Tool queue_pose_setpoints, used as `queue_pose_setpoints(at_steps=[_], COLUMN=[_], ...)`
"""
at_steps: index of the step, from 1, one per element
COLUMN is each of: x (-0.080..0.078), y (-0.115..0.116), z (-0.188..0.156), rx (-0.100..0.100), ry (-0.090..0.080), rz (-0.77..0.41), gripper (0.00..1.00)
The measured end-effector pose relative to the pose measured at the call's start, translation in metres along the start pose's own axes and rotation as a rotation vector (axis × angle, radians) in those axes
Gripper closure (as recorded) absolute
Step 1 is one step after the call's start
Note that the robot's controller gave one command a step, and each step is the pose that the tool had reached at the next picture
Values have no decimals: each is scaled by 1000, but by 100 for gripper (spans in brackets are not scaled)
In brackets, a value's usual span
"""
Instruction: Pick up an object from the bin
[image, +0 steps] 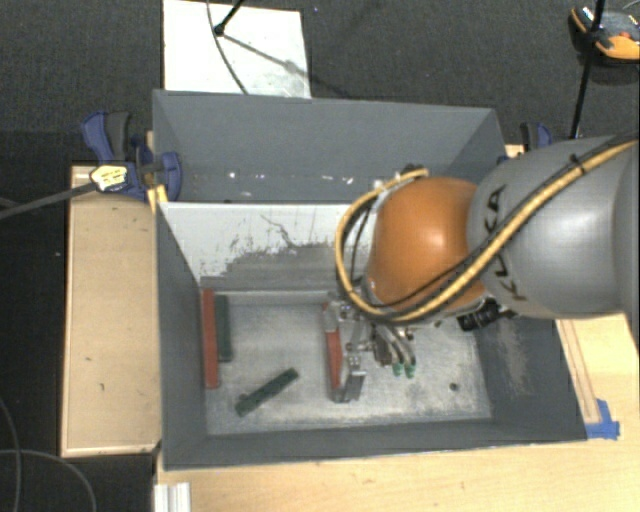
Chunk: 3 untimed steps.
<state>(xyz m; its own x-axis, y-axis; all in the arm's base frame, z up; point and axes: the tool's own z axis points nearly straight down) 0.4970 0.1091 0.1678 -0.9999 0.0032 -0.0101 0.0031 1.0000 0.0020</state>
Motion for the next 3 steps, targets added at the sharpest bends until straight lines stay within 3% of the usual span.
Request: queue_pose_setpoints(at_steps=[1, 2, 3], x=[-3, 13, 15], y=[3, 3, 45], z=[63, 92, 96], rx=[0, 0, 1], ry=[5, 8, 2], rz=[-163, -206, -142], gripper=[0, 0, 0])
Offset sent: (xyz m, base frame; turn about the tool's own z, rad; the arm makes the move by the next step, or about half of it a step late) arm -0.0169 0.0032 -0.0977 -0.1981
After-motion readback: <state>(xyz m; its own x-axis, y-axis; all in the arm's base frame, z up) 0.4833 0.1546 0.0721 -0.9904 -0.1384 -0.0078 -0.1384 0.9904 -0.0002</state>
